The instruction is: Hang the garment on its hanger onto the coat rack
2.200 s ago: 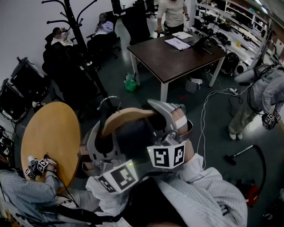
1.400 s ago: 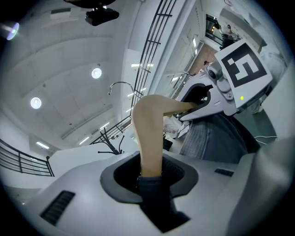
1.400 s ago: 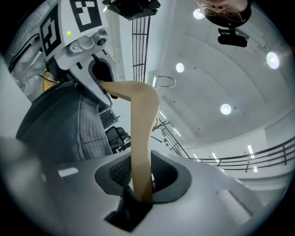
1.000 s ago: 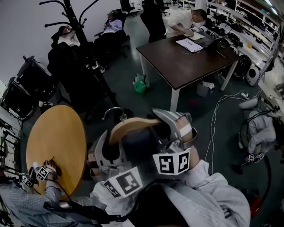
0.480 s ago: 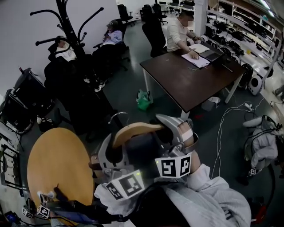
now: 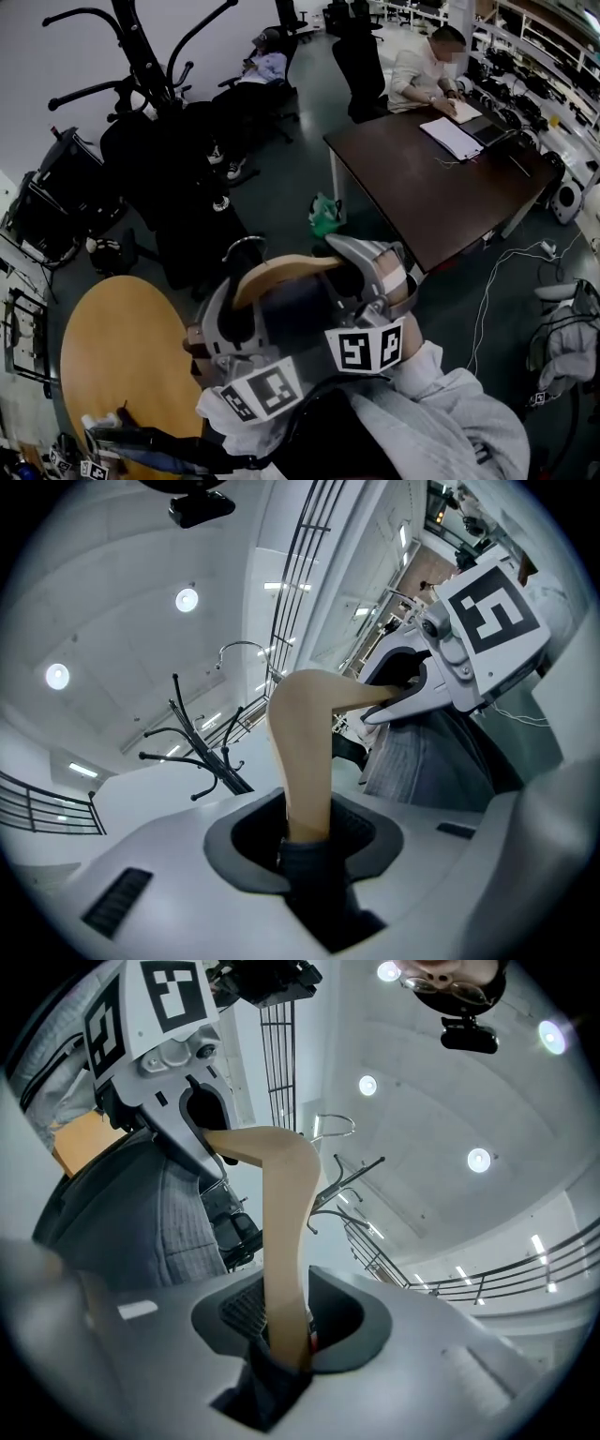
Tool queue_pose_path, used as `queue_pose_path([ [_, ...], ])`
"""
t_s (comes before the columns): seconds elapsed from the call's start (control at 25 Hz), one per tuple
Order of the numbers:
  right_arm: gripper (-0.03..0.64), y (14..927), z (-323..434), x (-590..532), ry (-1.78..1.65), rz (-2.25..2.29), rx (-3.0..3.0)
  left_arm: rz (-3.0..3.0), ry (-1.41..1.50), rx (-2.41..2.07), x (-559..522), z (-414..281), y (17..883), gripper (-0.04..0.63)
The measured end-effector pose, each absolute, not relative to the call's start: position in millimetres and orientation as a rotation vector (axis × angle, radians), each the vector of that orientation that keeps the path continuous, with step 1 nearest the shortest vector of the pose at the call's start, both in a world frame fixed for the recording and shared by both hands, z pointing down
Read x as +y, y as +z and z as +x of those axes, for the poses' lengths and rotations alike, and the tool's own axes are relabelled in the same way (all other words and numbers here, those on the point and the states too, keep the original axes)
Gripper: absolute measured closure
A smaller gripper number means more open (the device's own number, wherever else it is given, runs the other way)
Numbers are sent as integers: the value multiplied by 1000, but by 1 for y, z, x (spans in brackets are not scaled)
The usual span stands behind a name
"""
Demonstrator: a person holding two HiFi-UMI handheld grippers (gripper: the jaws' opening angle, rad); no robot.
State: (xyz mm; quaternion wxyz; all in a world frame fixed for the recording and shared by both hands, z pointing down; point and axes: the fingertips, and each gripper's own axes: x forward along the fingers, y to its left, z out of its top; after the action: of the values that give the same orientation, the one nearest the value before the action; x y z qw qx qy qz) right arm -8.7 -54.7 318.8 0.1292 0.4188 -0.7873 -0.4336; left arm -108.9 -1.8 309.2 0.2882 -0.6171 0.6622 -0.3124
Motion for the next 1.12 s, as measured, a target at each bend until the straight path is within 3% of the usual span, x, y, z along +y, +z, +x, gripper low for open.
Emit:
queue_pose_path([
  [0.48,515,283,-68,-222,-1440,936,-2525,-1353,-873,2041,-143,-149,273,494],
  [1.12,508,249,-163,-294,-1588,869,-2633,-1160,-882,2152,-204,-235,243,492],
])
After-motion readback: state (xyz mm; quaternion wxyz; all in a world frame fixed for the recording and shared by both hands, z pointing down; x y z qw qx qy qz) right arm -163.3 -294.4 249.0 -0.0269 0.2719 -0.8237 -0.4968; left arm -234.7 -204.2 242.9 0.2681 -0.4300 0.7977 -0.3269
